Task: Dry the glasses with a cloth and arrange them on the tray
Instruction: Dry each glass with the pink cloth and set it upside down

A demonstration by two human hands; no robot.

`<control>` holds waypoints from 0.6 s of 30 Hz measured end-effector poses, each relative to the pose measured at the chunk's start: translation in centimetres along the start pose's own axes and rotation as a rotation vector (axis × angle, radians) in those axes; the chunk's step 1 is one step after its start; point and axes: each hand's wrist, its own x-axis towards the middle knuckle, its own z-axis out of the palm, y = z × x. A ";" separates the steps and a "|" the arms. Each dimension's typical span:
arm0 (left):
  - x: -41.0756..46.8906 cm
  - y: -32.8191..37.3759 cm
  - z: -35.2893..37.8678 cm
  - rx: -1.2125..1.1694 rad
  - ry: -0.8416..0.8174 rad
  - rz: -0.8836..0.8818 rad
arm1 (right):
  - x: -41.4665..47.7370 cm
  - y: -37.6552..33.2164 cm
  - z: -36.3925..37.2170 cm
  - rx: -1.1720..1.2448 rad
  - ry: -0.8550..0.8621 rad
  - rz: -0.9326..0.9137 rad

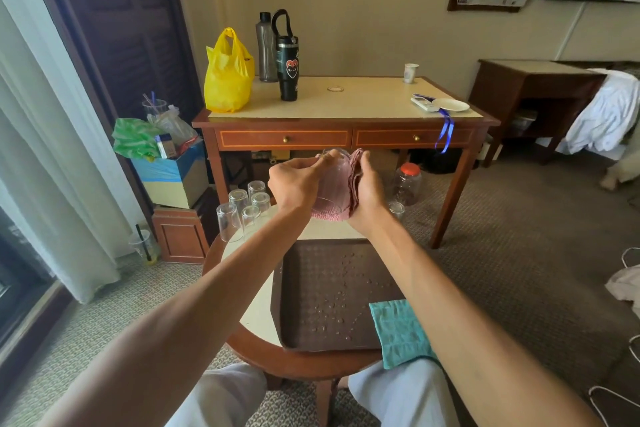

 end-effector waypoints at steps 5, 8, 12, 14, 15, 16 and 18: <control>0.1 0.4 -0.3 -0.032 0.030 -0.003 | 0.0 -0.6 -0.6 0.064 0.032 -0.045; 0.1 0.1 -0.3 -0.096 0.010 -0.025 | 0.5 0.1 -0.9 -0.022 0.034 -0.062; 0.3 0.0 -0.8 -0.226 -0.070 -0.077 | -0.3 -0.4 -0.6 -0.116 -0.021 -0.052; 0.3 0.0 -1.0 -0.281 -0.119 -0.091 | -0.4 -0.5 -0.4 -0.158 -0.005 -0.086; 0.2 0.0 -1.0 -0.293 -0.135 -0.101 | -0.4 -0.6 -0.1 -0.185 0.013 -0.118; 0.0 0.1 -0.9 -0.291 -0.146 -0.112 | -0.4 -0.6 0.1 -0.221 0.024 -0.151; -0.3 0.3 -0.6 -0.245 -0.155 -0.098 | -0.3 -0.3 0.5 -0.303 0.034 -0.220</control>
